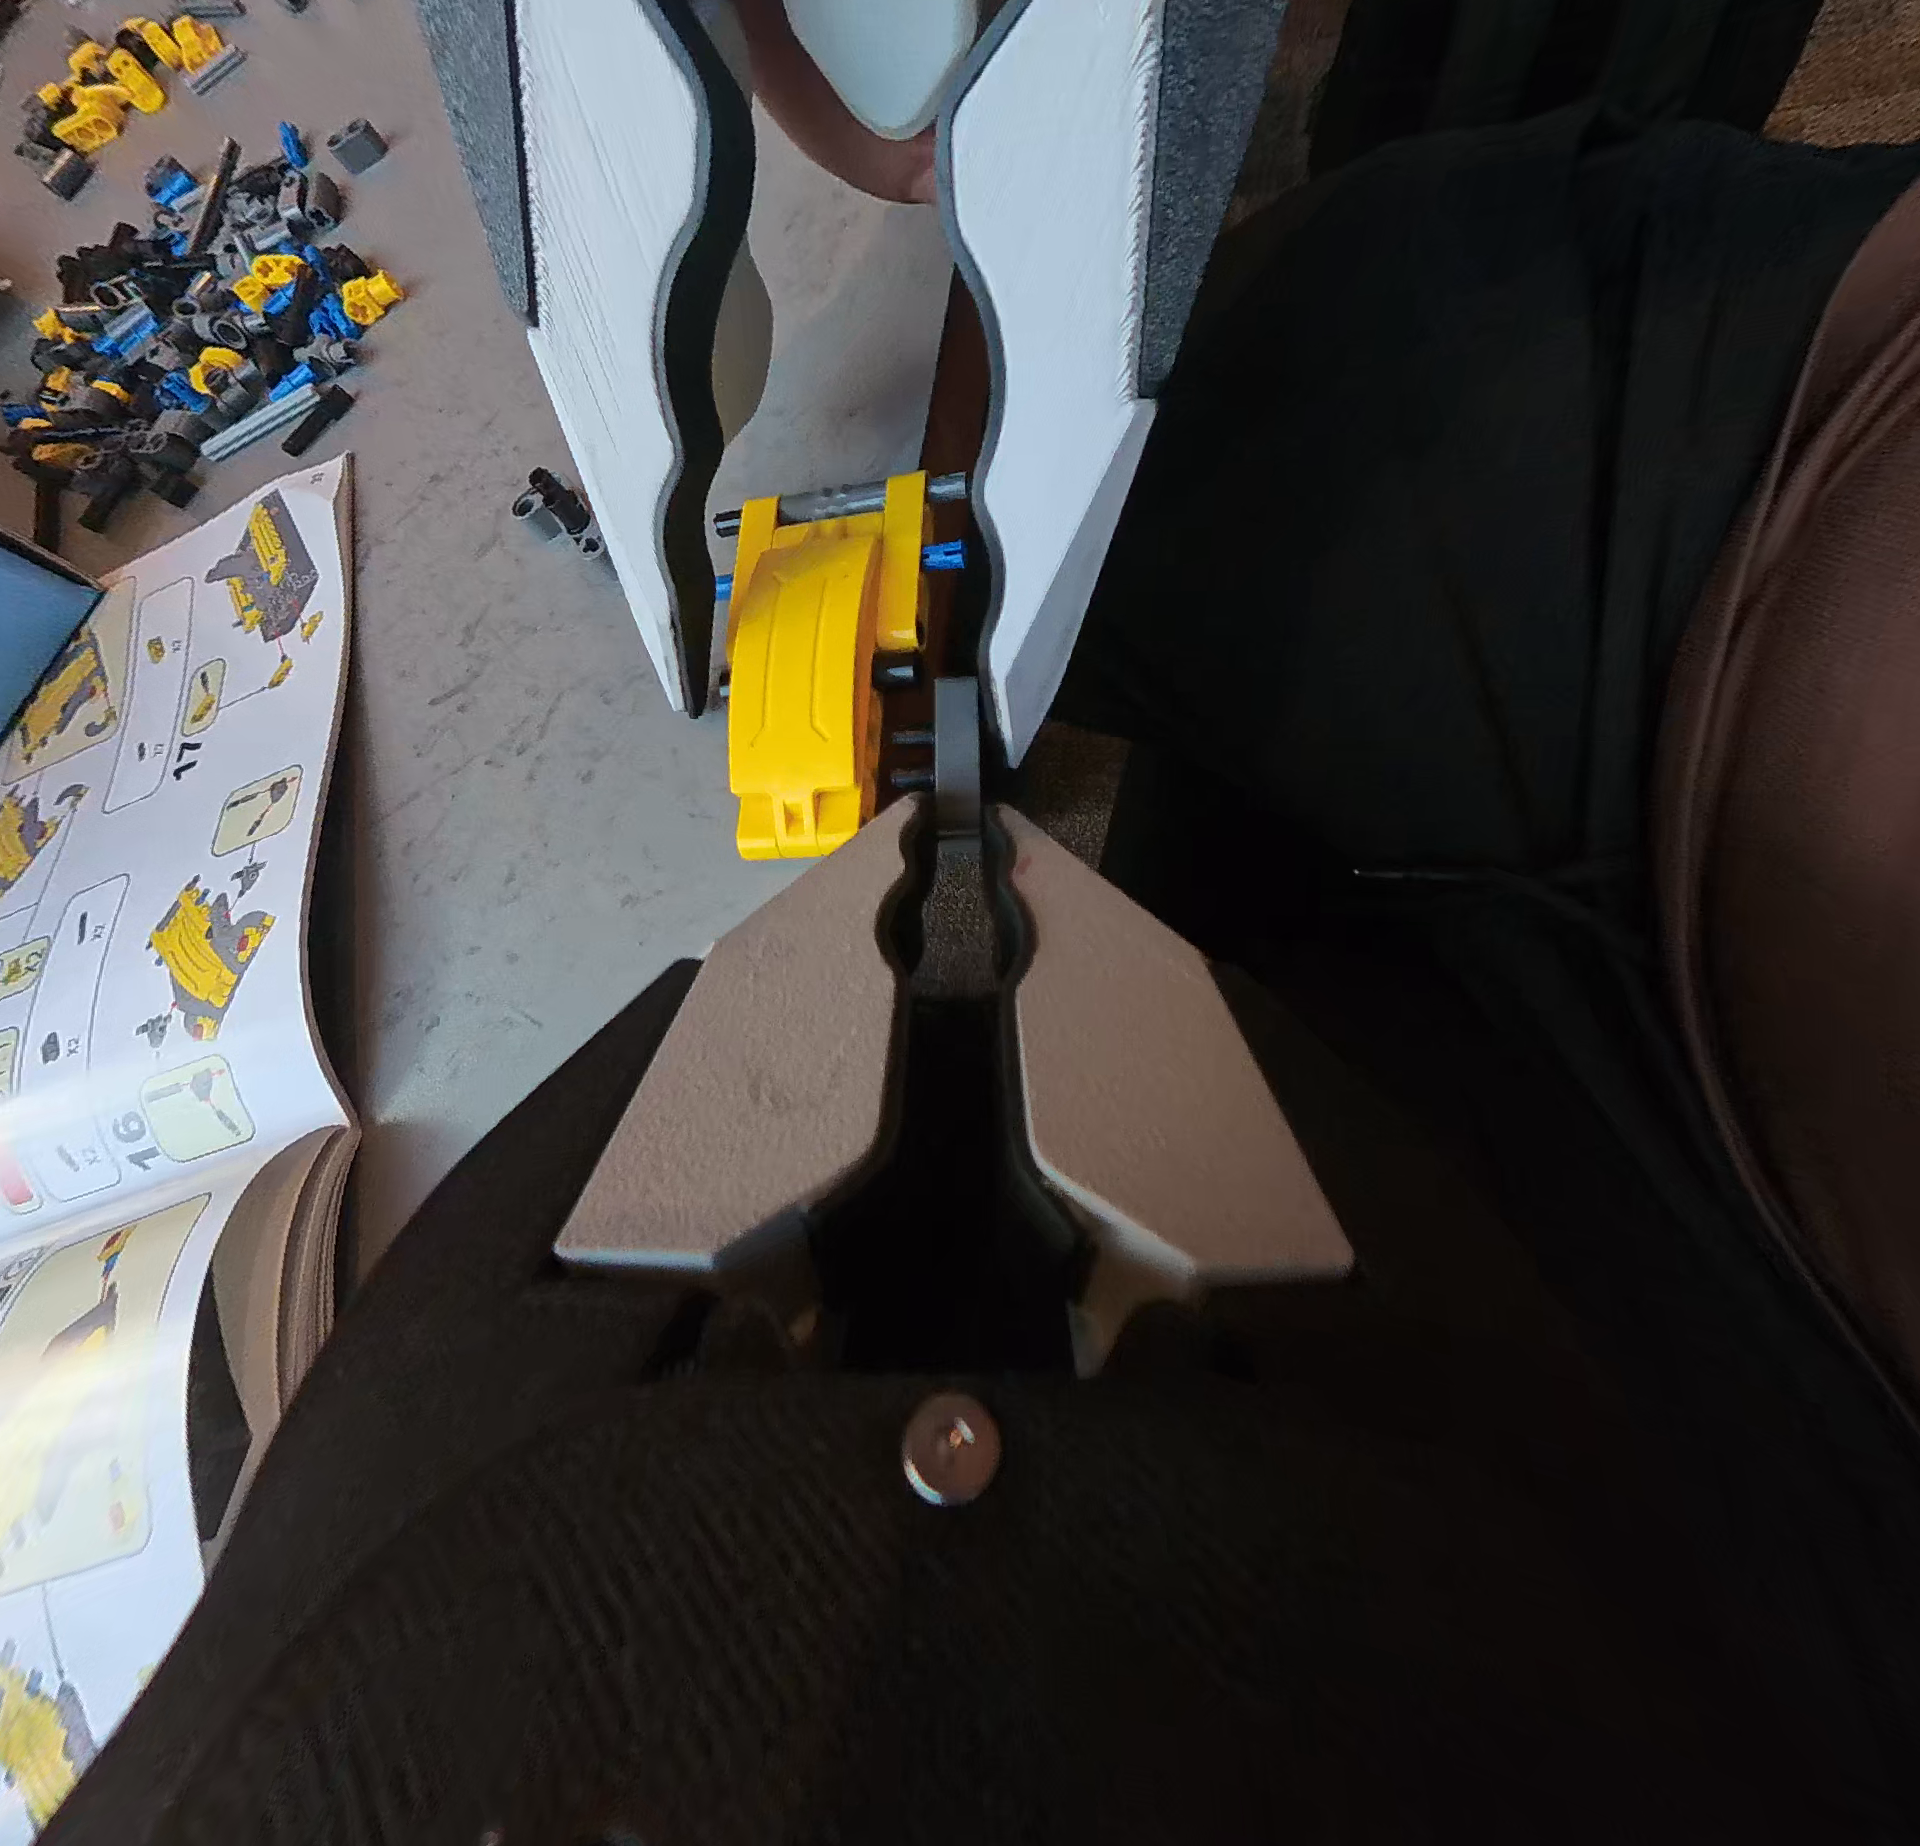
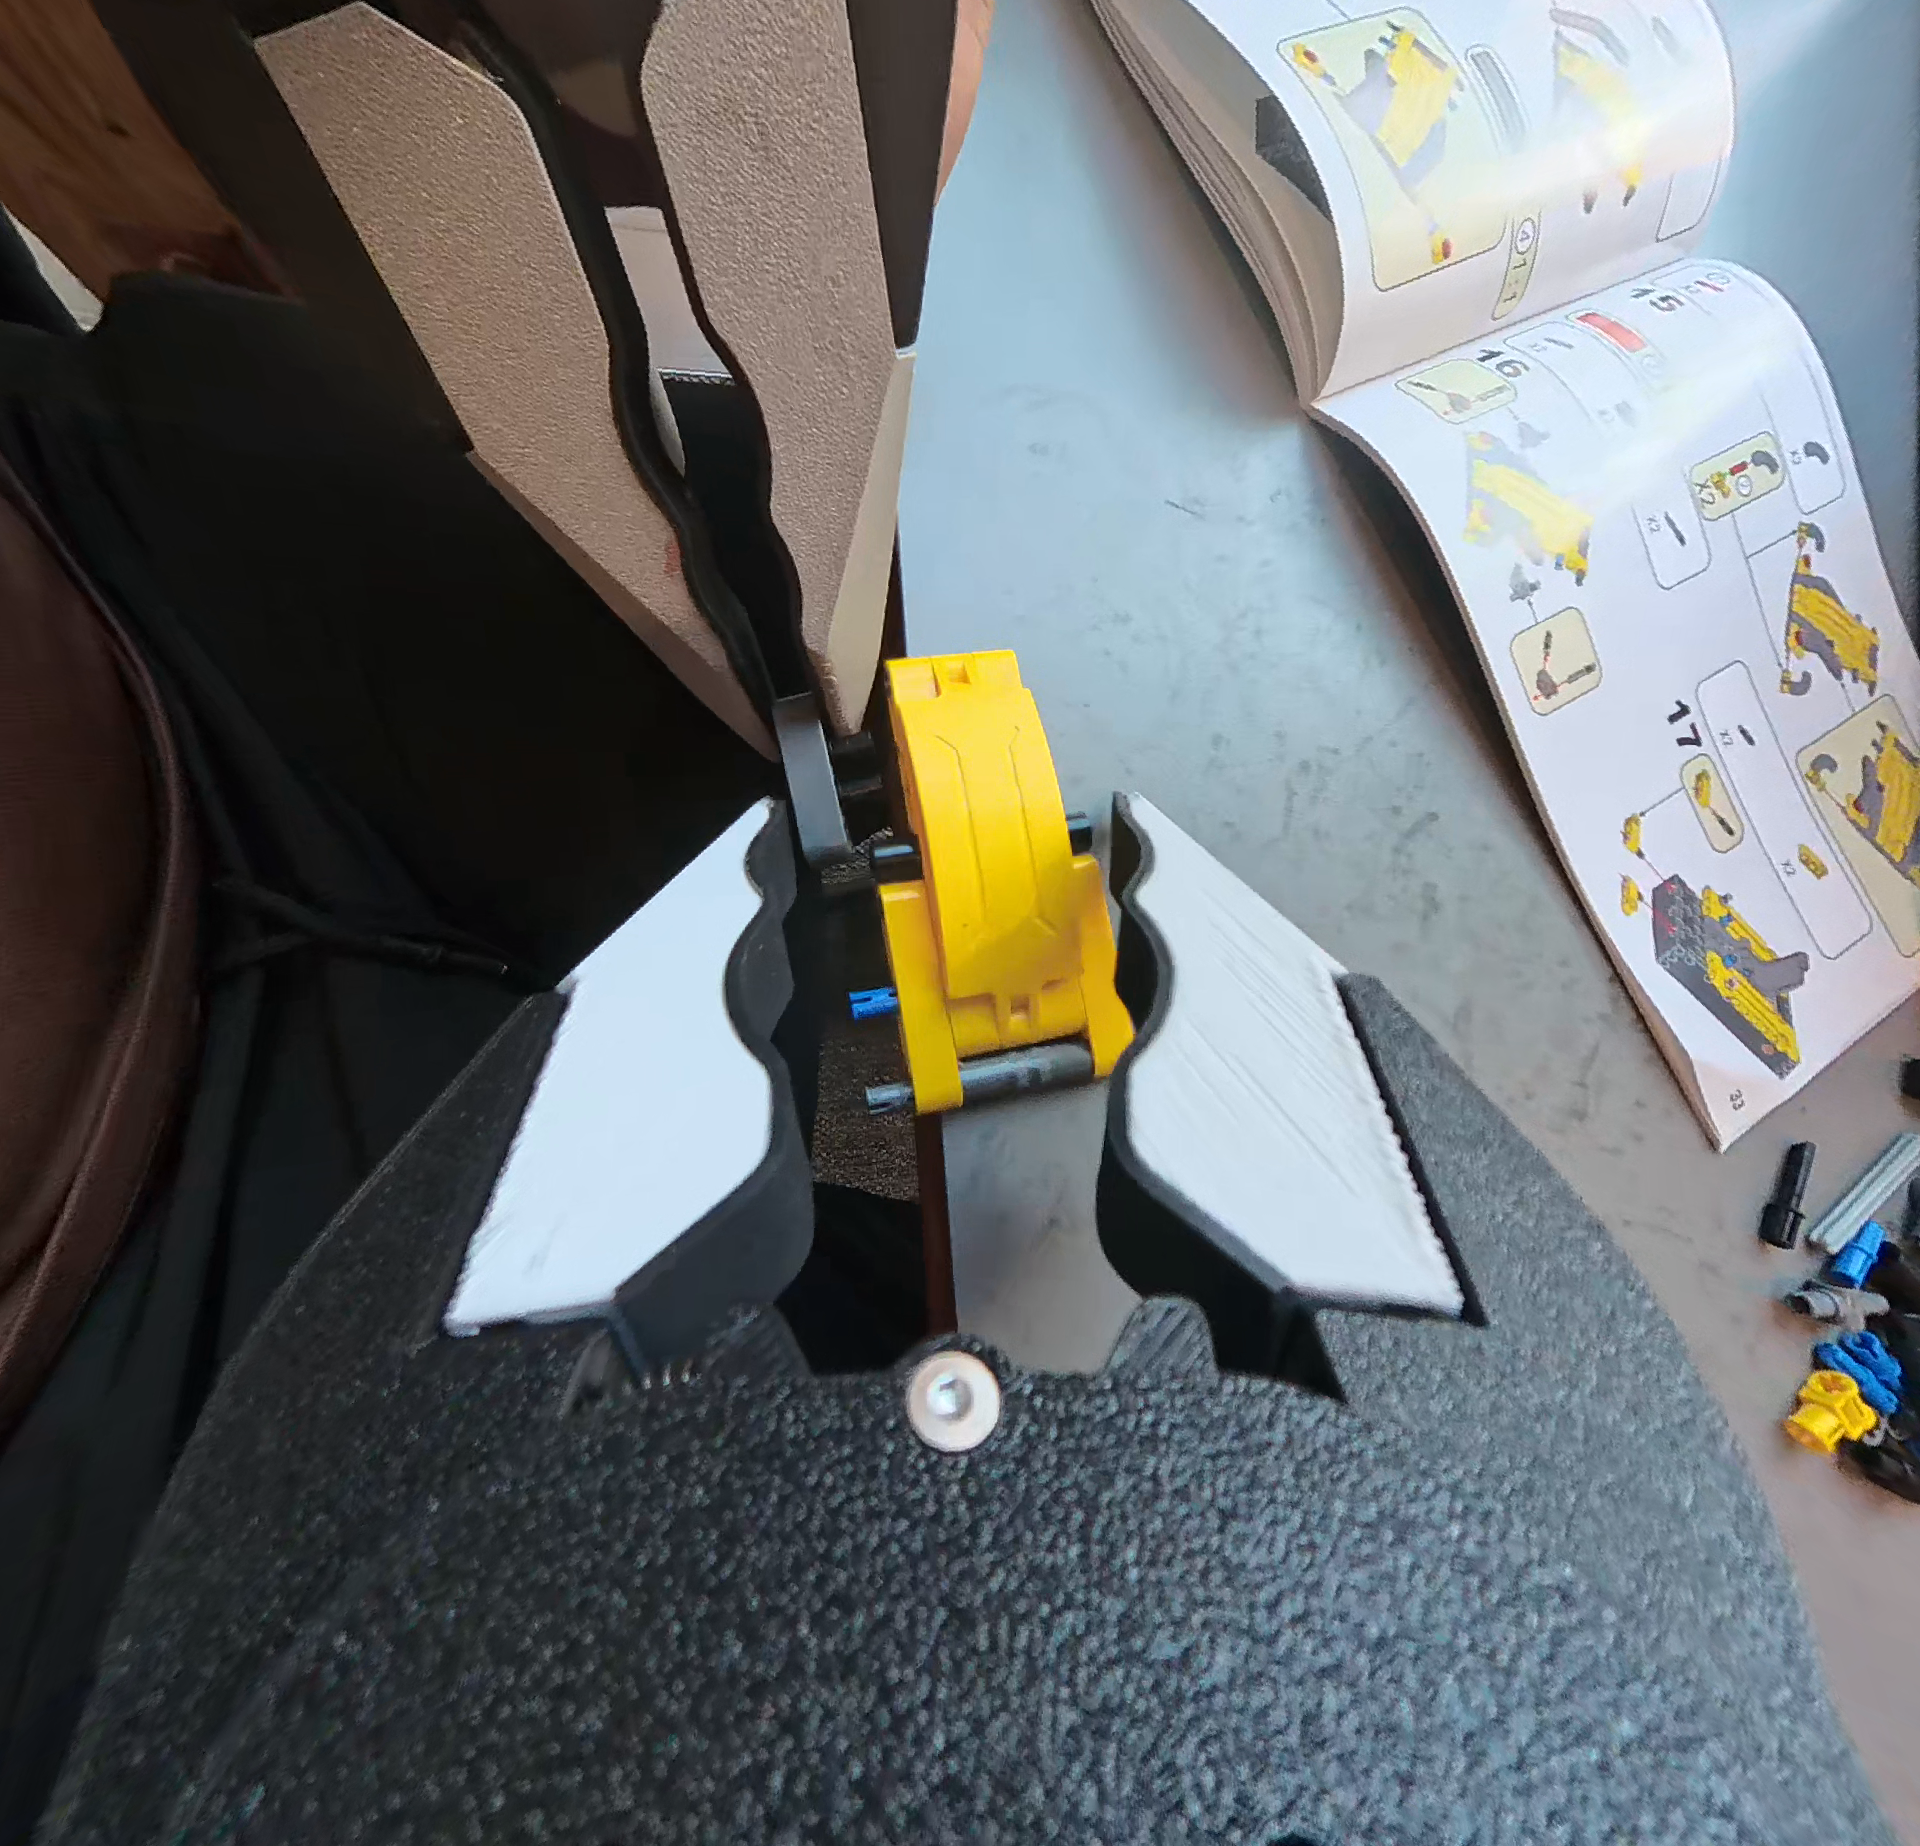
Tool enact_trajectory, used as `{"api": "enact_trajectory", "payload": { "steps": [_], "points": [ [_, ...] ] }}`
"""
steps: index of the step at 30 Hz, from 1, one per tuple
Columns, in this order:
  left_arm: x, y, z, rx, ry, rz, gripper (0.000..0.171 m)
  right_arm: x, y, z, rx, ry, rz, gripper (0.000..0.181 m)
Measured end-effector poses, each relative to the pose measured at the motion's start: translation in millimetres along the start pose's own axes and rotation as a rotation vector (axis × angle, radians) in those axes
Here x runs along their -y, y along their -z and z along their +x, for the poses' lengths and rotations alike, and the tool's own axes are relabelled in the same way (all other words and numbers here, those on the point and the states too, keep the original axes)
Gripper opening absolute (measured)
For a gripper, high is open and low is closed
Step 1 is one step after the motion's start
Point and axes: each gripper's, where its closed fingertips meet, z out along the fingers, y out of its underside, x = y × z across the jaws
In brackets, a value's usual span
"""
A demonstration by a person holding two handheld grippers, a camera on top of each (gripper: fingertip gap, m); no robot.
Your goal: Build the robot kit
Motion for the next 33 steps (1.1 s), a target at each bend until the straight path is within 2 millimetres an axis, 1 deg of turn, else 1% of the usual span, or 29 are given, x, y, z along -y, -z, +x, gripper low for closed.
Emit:
{"api": "enact_trajectory", "payload": {
  "steps": [6, 12, 18, 24, 33],
  "points": [
    [-1.4, 1.9, 1.0, -0.024, 0.006, -0.011, 0.005, 6.5, -0.9, -3.1, 0.007, 0.016, 0.014, 0.054],
    [-1.7, 4.7, -2.5, -0.052, 0.071, -0.009, 0.005, 9.8, -1.1, -4.1, 0.015, 0.024, 0.025, 0.044],
    [-1.6, 5.3, -1.1, -0.112, 0.155, -0.003, 0.005, 10.0, -1.2, -4.7, 0.022, 0.024, 0.033, 0.045],
    [-3.4, 5.0, -2.9, -0.121, 0.213, -0.004, 0.005, 10.5, -1.9, -3.2, 0.018, 0.016, 0.033, 0.043],
    [-5.9, 5.0, -3.9, -0.062, 0.197, -0.046, 0.005, 10.4, -2.0, -3.6, 0.021, 0.019, 0.040, 0.042]
  ]
}}
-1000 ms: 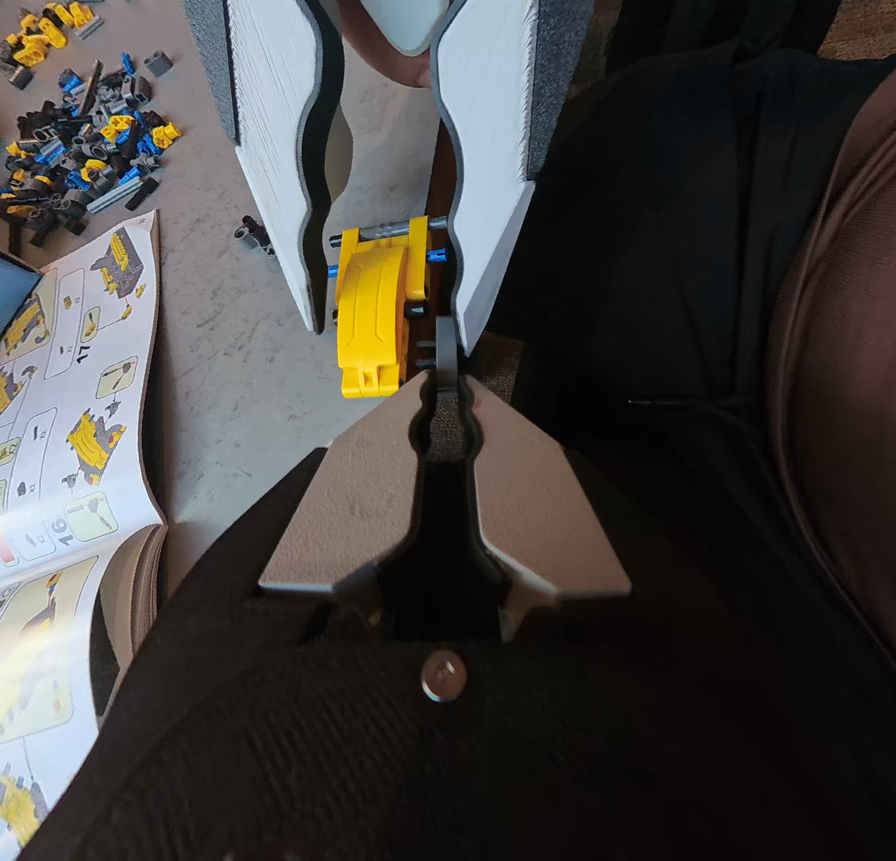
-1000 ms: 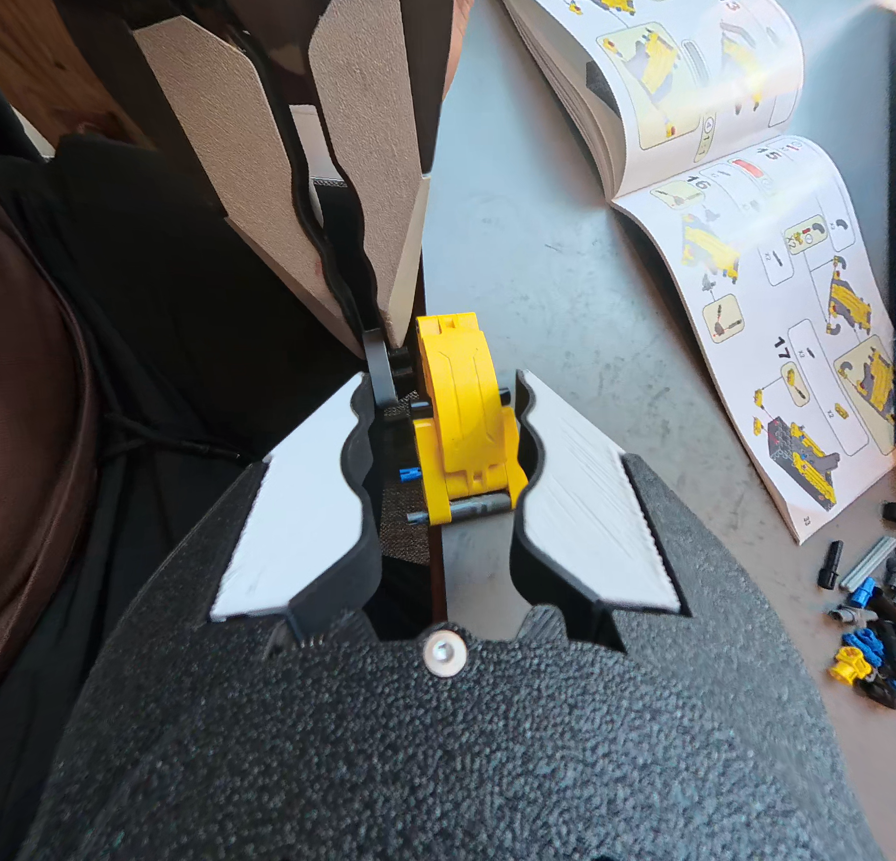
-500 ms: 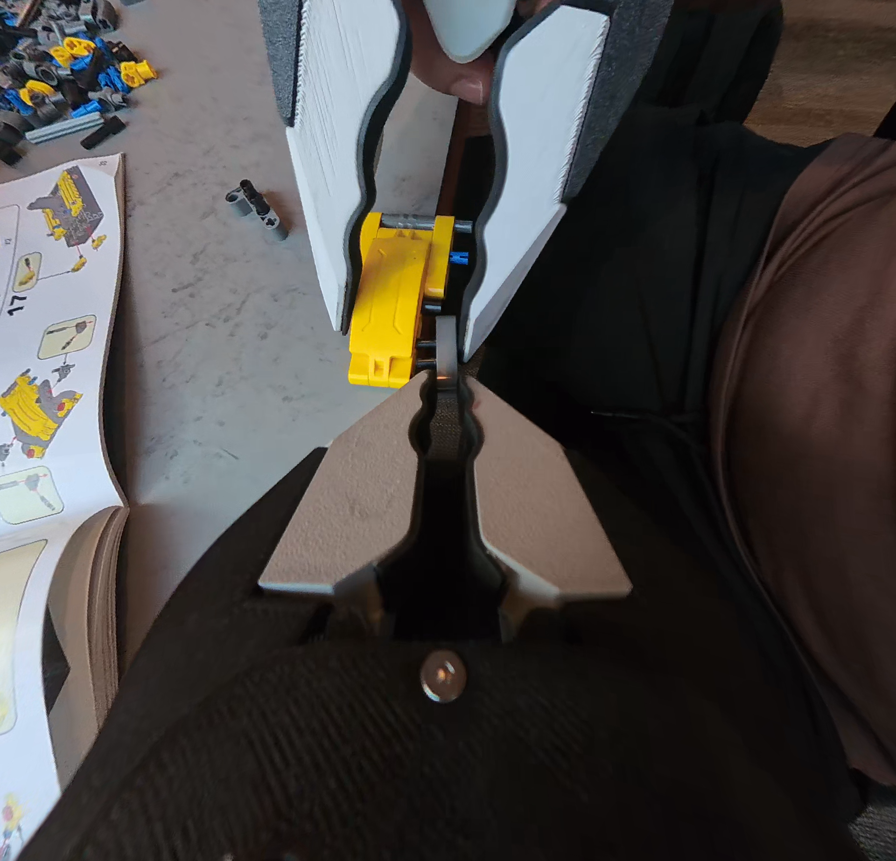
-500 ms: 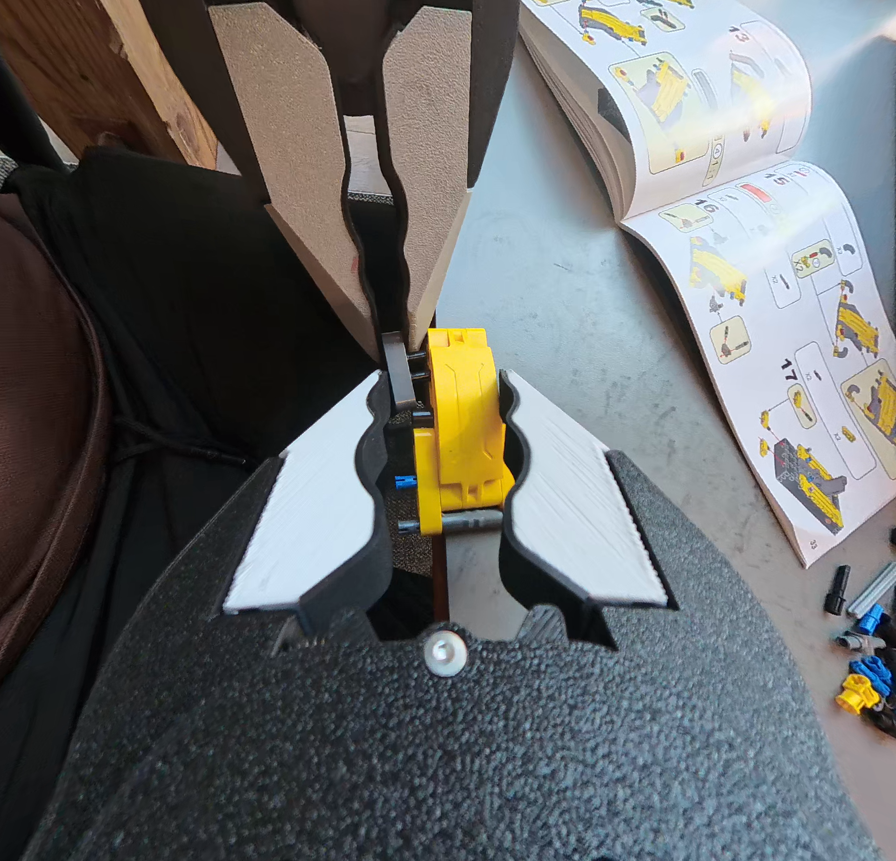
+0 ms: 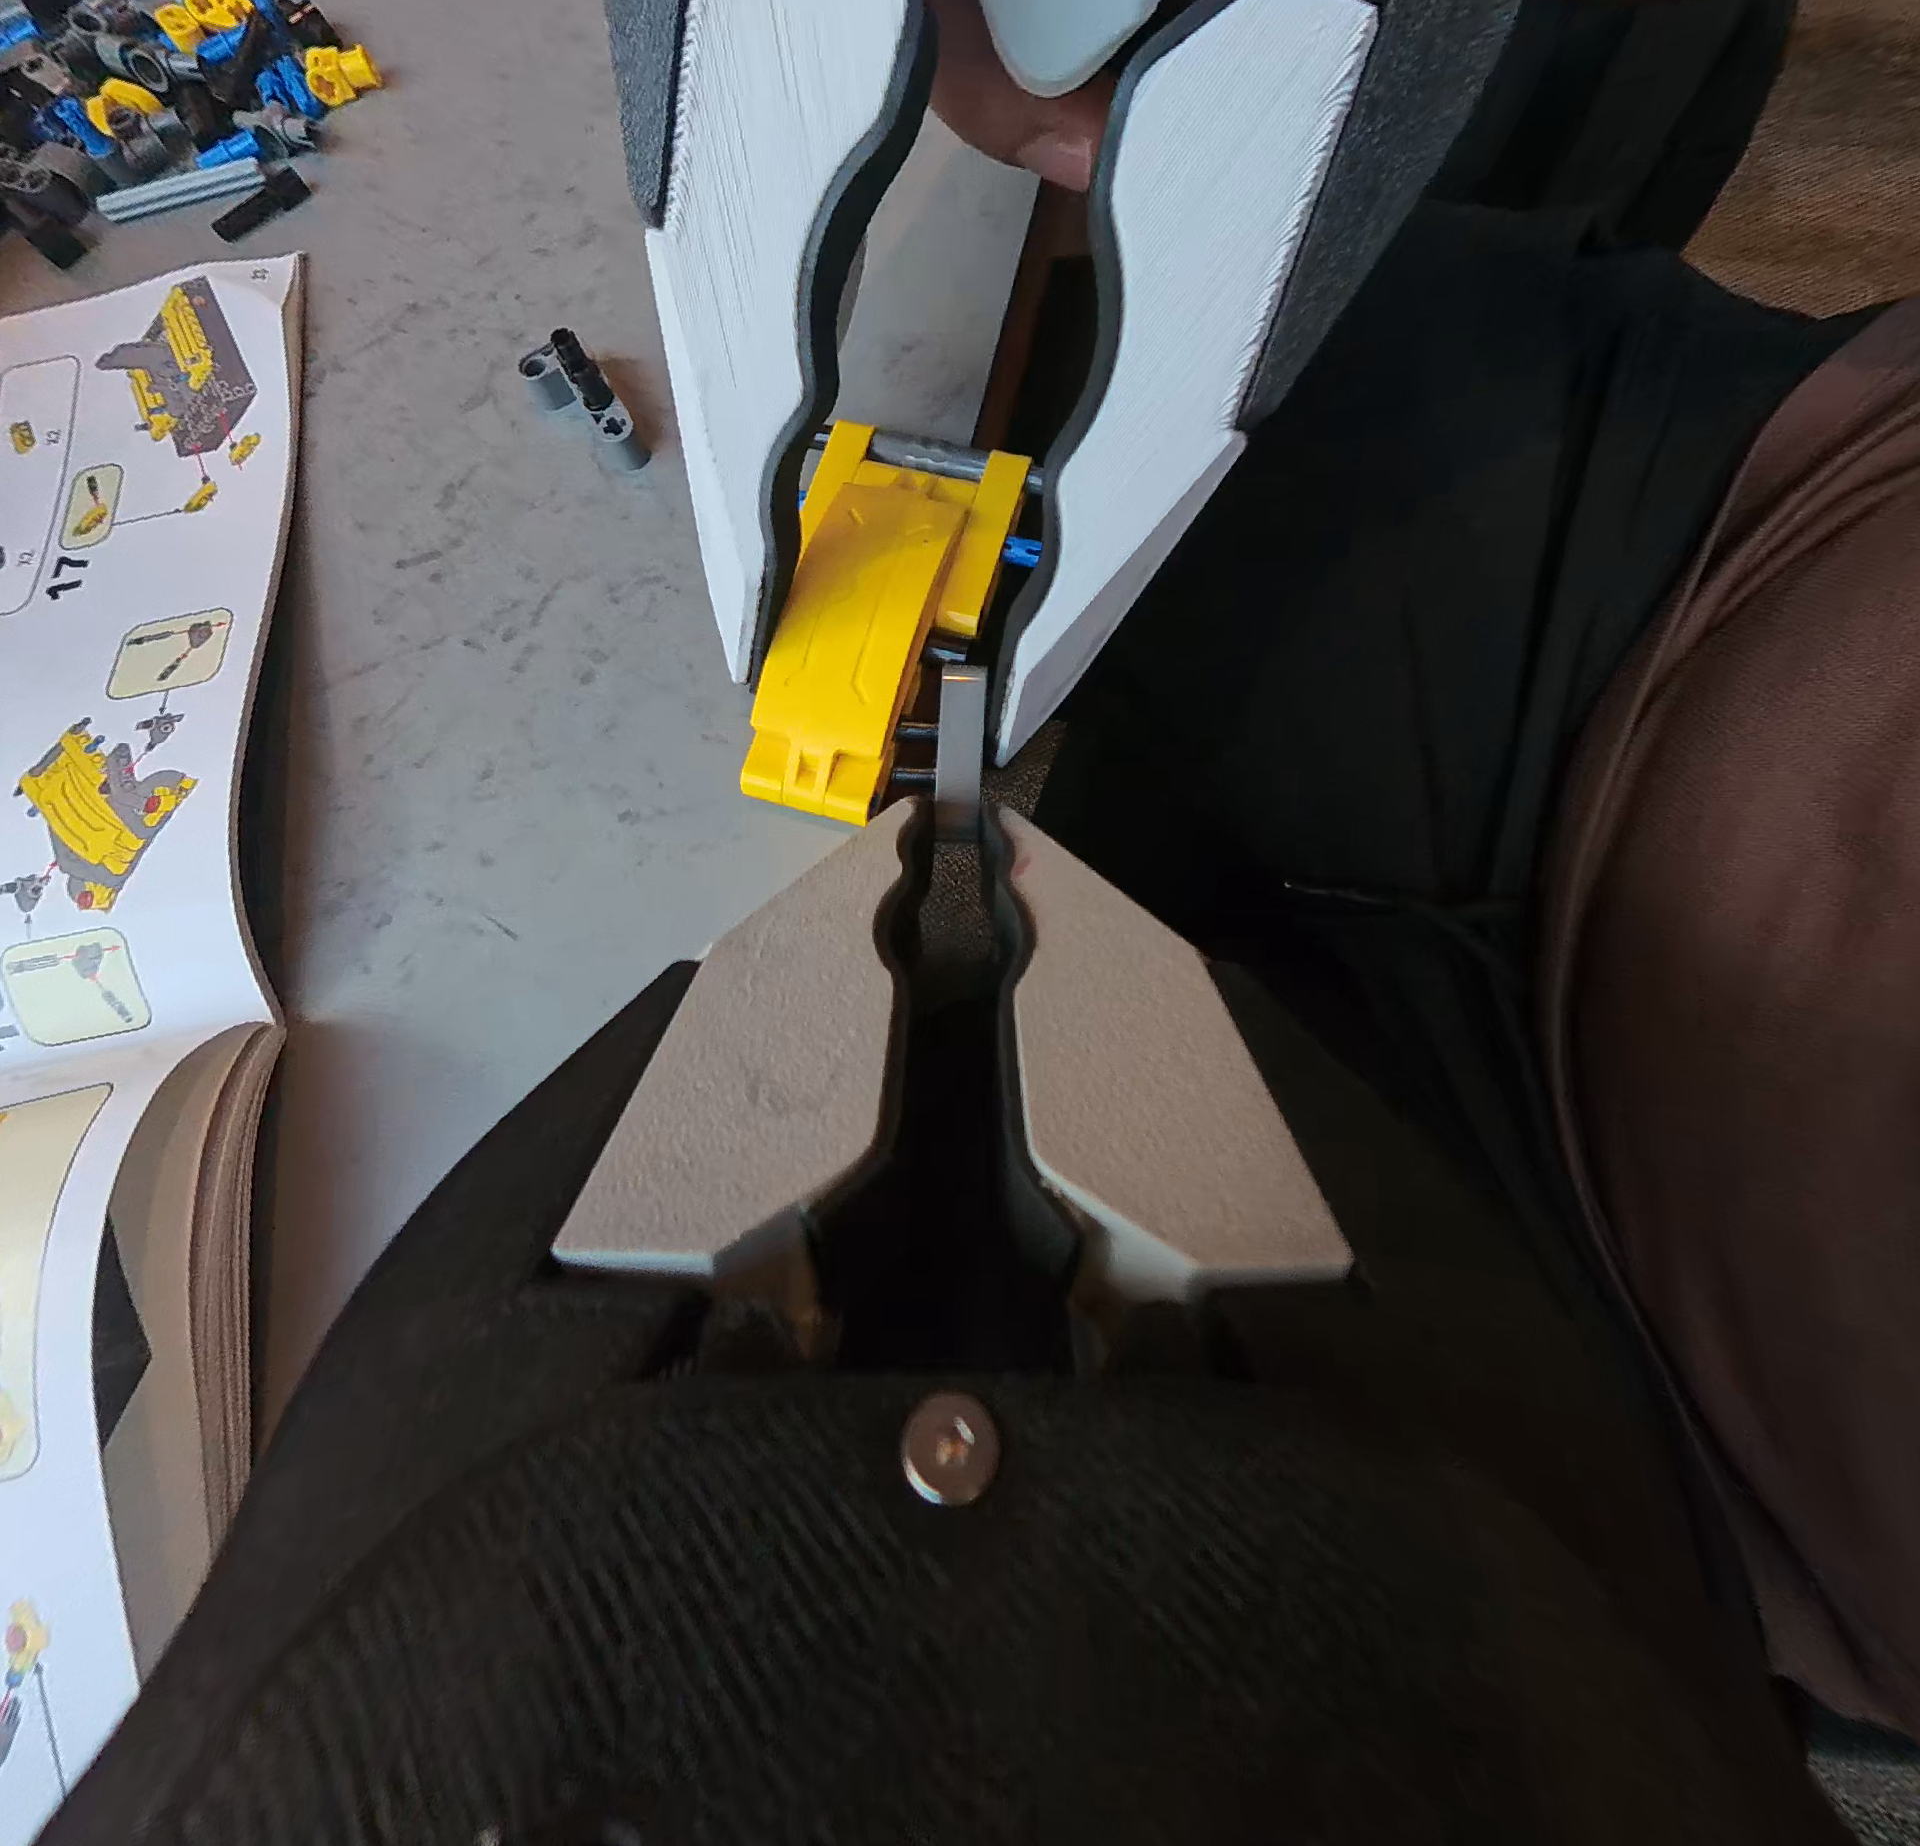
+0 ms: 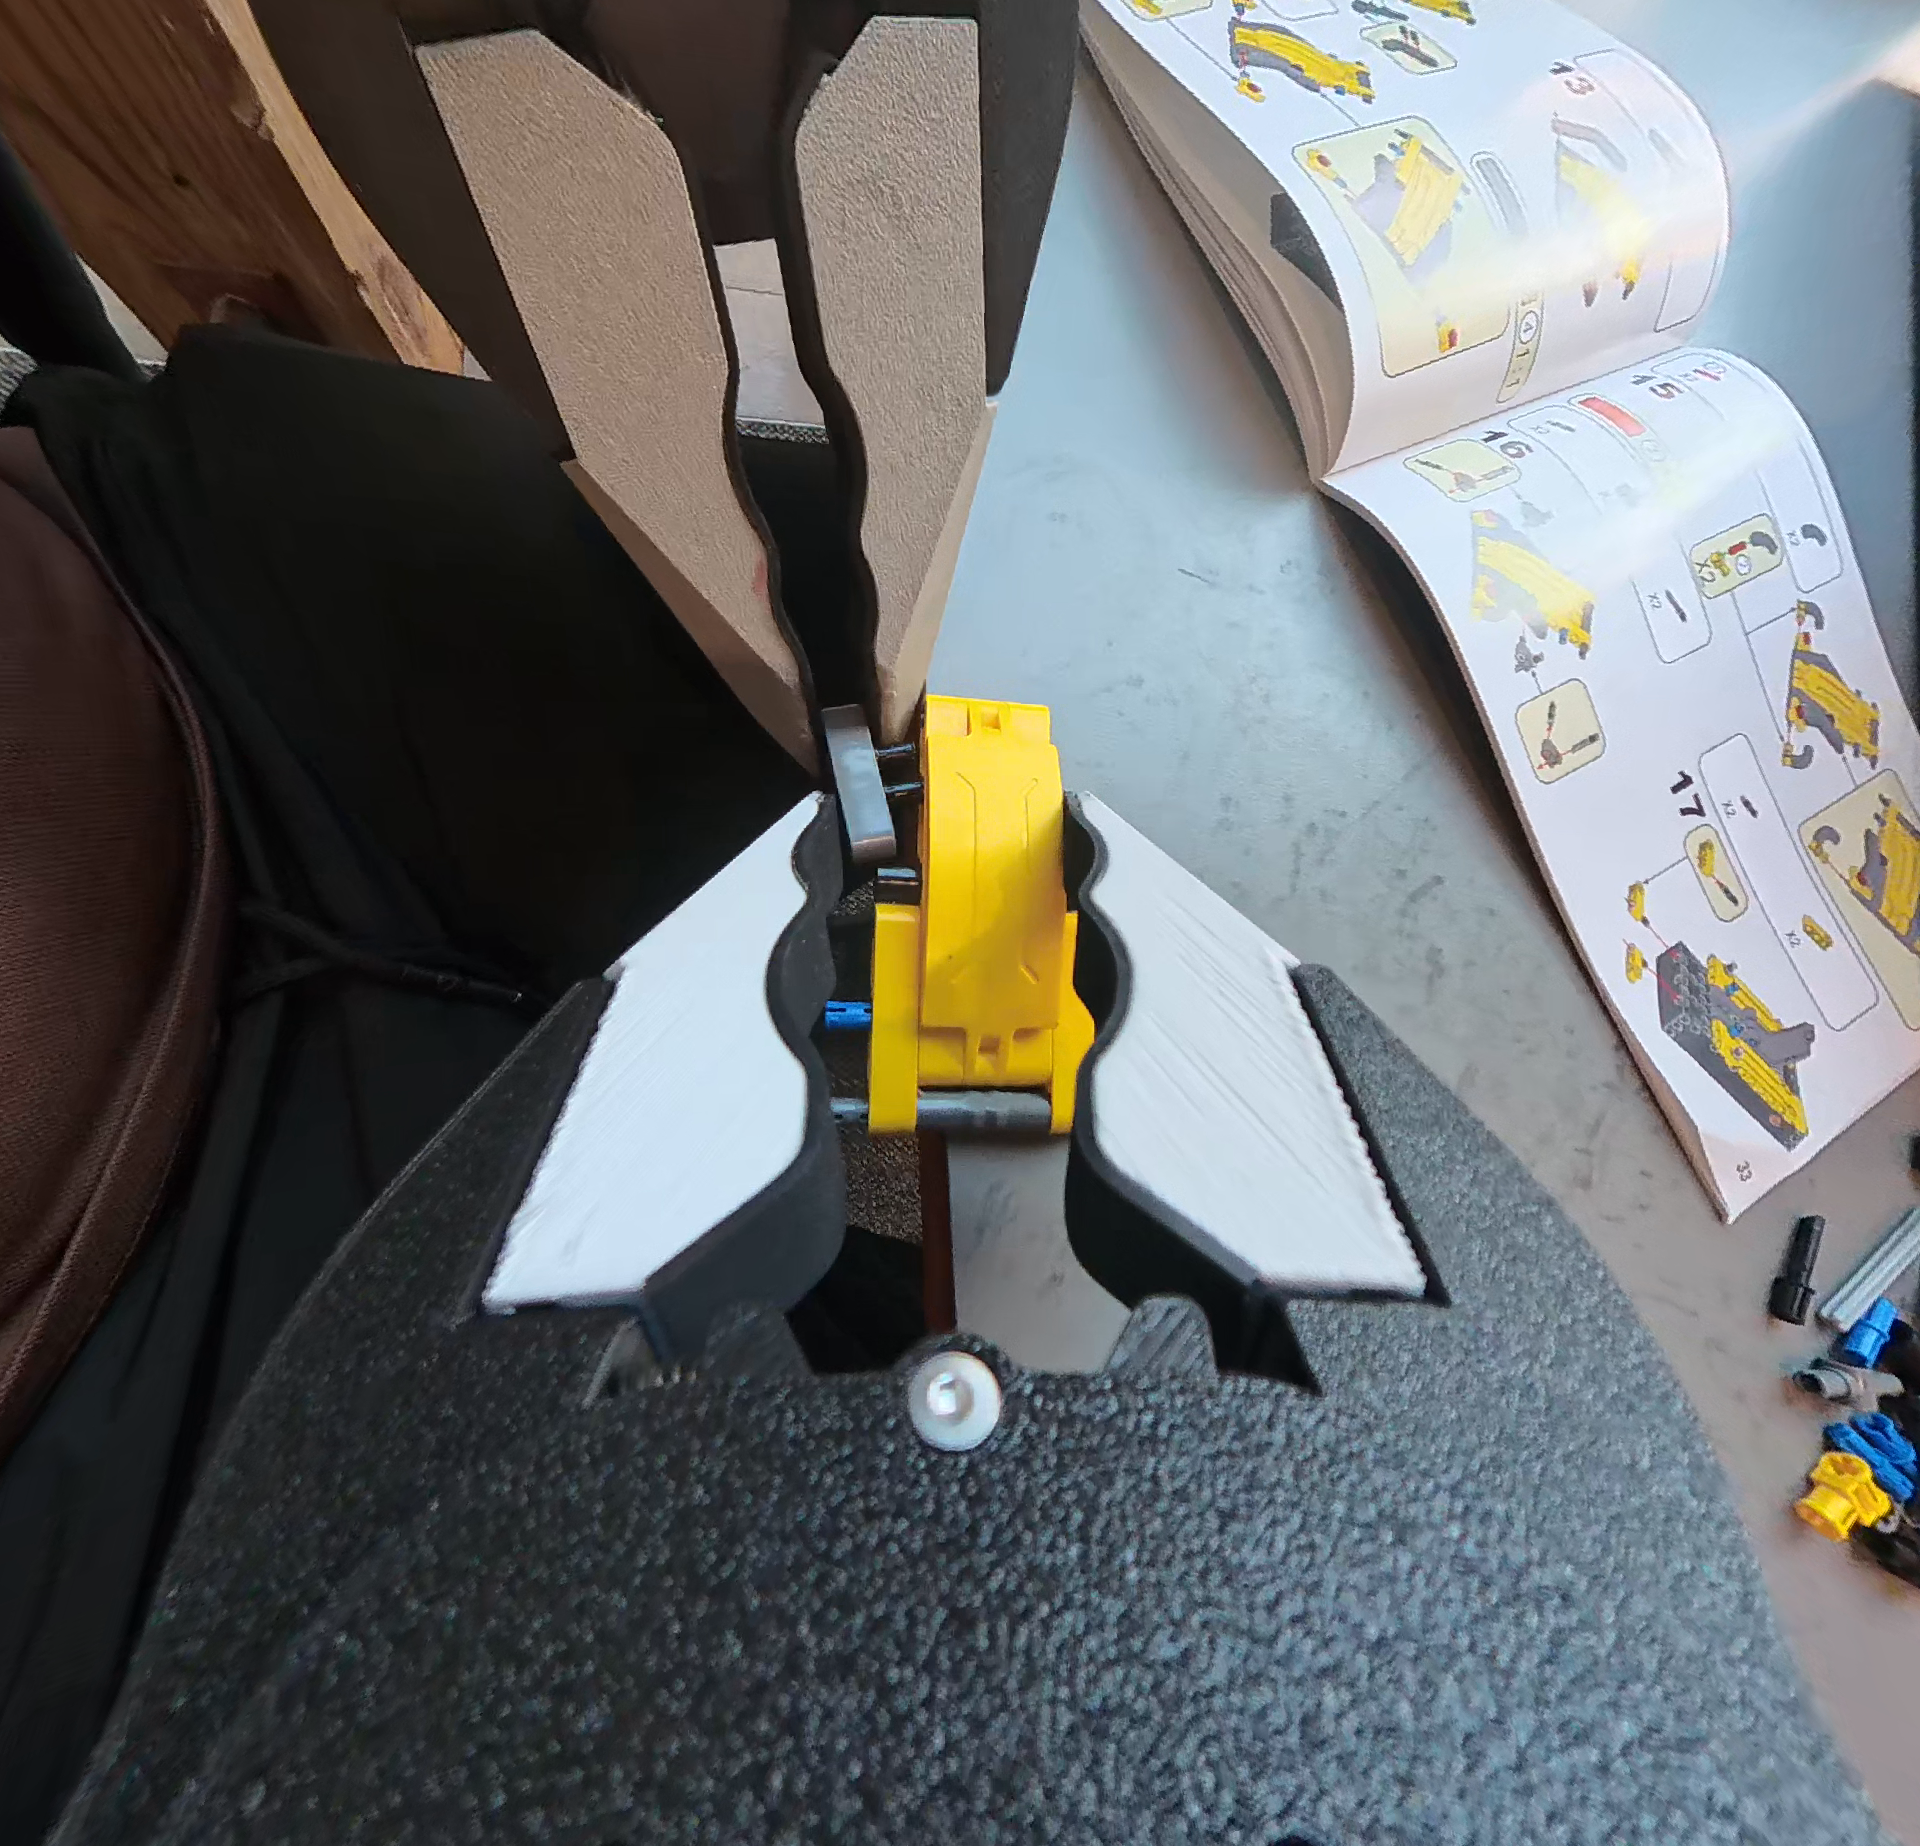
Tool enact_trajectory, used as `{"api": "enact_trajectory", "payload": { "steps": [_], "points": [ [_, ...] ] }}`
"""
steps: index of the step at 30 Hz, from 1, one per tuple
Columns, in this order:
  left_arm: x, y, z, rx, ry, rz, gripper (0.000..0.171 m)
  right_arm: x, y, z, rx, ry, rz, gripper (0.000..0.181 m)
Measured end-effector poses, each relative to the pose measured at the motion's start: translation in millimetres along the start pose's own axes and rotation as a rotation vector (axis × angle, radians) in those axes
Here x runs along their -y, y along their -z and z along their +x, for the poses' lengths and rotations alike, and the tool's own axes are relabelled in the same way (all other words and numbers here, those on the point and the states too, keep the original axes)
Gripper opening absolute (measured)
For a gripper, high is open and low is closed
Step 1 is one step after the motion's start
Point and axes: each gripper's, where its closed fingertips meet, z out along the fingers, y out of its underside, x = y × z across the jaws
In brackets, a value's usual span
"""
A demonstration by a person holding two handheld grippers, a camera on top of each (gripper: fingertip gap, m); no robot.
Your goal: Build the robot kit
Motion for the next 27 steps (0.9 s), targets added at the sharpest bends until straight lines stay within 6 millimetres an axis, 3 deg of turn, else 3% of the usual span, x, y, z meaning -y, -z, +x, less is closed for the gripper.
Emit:
{"api": "enact_trajectory", "payload": {
  "steps": [13, 17, 27],
  "points": [
    [-1.1, 0.9, 1.8, -0.017, -0.061, -0.071, 0.005, 6.5, 3.4, -0.2, -0.042, 0.044, 0.020, 0.046],
    [-1.9, 1.8, 2.0, -0.026, -0.053, -0.068, 0.005, 16.6, 11.8, -9.5, -0.075, 0.142, 0.053, 0.032],
    [1.3, 4.7, 4.7, -0.045, -0.076, -0.060, 0.005, 5.9, 14.4, -17.9, -0.287, 0.353, -0.096, 0.007]
  ]
}}
